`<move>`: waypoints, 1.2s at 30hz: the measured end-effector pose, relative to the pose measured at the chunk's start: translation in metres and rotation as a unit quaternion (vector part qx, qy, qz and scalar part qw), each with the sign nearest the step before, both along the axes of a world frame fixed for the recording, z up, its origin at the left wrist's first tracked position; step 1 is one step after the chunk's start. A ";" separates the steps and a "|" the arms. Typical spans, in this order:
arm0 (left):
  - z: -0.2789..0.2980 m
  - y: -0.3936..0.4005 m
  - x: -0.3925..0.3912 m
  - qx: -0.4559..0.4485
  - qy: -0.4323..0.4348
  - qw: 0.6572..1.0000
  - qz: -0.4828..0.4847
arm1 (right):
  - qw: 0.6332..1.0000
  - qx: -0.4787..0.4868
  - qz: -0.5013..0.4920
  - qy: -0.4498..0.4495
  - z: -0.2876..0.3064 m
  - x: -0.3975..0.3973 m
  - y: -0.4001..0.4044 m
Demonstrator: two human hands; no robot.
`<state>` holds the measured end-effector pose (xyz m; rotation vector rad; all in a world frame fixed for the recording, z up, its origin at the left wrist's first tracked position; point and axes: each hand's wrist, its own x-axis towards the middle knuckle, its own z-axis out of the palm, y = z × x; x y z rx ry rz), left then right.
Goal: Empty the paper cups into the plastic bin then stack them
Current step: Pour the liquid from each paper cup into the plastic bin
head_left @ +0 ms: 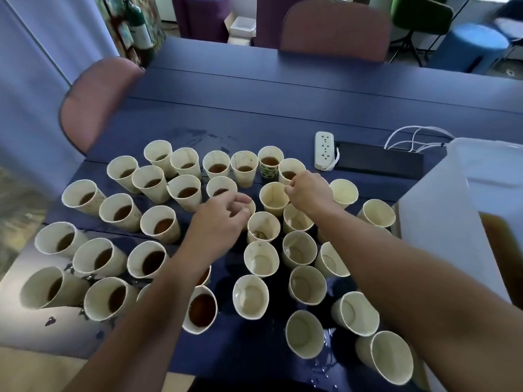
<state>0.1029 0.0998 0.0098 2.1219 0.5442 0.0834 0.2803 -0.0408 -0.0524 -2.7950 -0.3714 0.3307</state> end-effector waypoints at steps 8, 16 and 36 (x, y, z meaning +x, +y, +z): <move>-0.004 -0.006 -0.011 -0.037 -0.010 0.999 -0.021 | 0.989 -0.029 0.001 -0.145 0.012 0.045 0.006; -0.011 -0.004 -0.028 -0.050 0.011 0.998 -0.035 | 0.996 -0.082 -0.028 0.018 -0.002 0.066 0.003; 0.003 -0.036 -0.004 -0.002 0.002 1.000 -0.025 | 0.988 0.007 -0.020 -0.154 0.108 0.048 -0.025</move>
